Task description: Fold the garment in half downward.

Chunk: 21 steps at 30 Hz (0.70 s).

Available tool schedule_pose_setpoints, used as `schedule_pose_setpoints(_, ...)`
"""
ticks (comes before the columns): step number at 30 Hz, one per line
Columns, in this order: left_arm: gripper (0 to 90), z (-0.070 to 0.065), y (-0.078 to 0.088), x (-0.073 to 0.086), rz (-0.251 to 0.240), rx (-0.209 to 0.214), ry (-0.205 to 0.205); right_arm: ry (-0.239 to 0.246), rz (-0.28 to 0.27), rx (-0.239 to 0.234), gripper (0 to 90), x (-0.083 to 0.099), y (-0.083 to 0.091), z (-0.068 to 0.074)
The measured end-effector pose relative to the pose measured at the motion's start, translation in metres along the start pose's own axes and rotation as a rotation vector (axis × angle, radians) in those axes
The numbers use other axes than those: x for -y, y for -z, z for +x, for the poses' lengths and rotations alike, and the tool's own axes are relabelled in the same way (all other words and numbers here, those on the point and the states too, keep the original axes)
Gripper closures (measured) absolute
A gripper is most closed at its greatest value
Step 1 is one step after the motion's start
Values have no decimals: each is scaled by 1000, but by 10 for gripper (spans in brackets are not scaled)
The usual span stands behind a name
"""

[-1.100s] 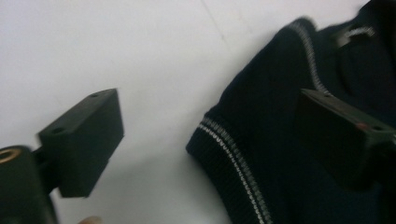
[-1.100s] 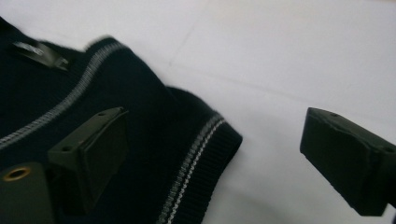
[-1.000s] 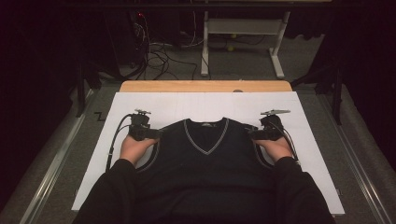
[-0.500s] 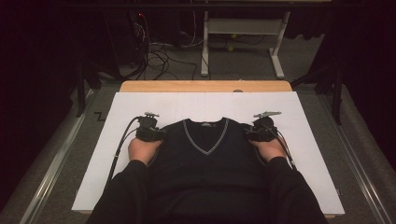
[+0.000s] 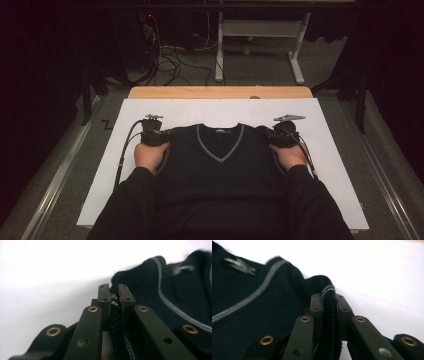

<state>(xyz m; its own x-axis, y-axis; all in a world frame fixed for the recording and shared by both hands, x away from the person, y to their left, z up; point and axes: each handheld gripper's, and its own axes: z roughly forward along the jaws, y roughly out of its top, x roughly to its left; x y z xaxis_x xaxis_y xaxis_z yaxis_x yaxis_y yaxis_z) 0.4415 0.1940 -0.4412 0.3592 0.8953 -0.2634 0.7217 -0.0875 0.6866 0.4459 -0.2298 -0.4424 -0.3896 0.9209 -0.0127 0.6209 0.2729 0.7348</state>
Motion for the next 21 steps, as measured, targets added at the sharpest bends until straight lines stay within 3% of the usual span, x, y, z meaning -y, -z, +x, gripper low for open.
schedule_pose_setpoints(6, 797, 1, 25, -28, -117, -14, -7, 21, -122, 35, 801, -34, 24, -3)
schedule_pose_setpoints(14, 797, 1, 58, -70, -216, -37, -34, 47, -240, 68, 802, -75, 53, -5)
schedule_pose_setpoints(21, 797, -8, 87, -102, -292, -51, -73, 56, -335, 92, 802, -111, 81, -12)
